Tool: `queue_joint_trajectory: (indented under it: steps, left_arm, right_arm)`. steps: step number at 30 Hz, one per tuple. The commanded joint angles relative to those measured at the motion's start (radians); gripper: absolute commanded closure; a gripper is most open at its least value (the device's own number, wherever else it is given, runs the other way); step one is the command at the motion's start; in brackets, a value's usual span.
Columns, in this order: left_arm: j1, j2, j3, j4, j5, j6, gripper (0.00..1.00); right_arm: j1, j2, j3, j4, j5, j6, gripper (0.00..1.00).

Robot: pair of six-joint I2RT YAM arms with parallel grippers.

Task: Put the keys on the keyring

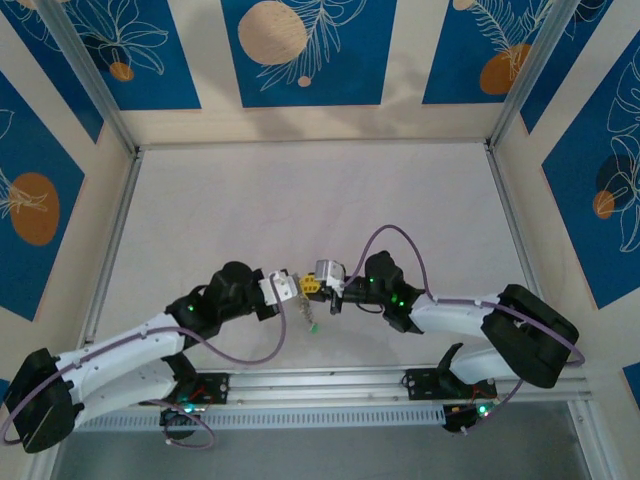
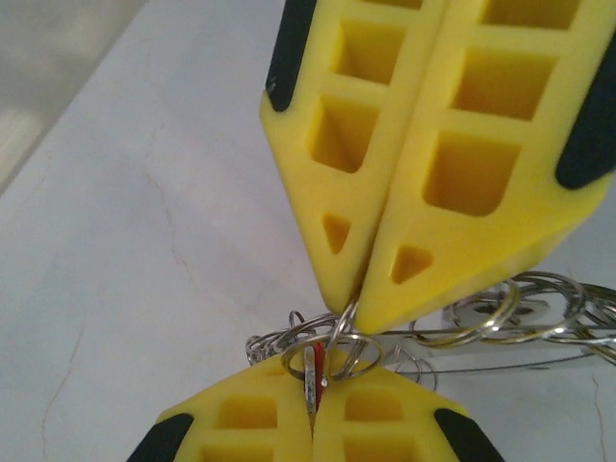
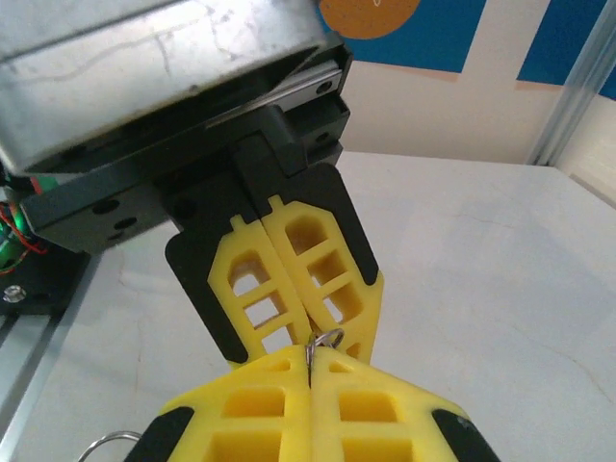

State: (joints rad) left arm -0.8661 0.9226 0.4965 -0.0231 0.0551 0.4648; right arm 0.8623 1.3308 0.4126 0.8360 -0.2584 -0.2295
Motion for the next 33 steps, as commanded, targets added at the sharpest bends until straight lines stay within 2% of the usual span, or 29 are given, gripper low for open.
queue_joint_trajectory:
  steps: [1,8,18,21,24,28,33]
  left_arm:
    - [-0.008,0.015,0.104,-0.142,0.089,0.067,1.0]
    - [-0.007,0.034,0.245,-0.358,0.058,0.224,1.0]
    - [-0.008,0.105,0.408,-0.508,0.028,0.442,1.0]
    - [-0.011,0.114,0.432,-0.51,0.016,0.497,1.0]
    - [-0.014,0.121,0.453,-0.511,0.0,0.567,1.0]
    - [-0.02,0.135,0.491,-0.537,-0.035,0.691,1.0]
    - [-0.034,0.17,0.57,-0.612,-0.107,0.894,1.0]
  right_arm:
    - [0.016,-0.026,-0.007,-0.05,0.068,-0.08,1.0]
    - [0.036,-0.063,-0.036,-0.061,0.145,-0.133,1.0]
    - [0.036,-0.079,-0.049,-0.066,0.14,-0.129,0.99]
    - [0.029,-0.09,-0.071,-0.02,0.135,-0.105,0.82]
    - [0.004,-0.115,-0.11,0.051,0.103,-0.062,0.7]
    - [-0.037,-0.181,-0.146,0.066,0.062,-0.032,0.63]
    - [-0.093,-0.297,-0.171,-0.013,0.094,-0.014,0.51]
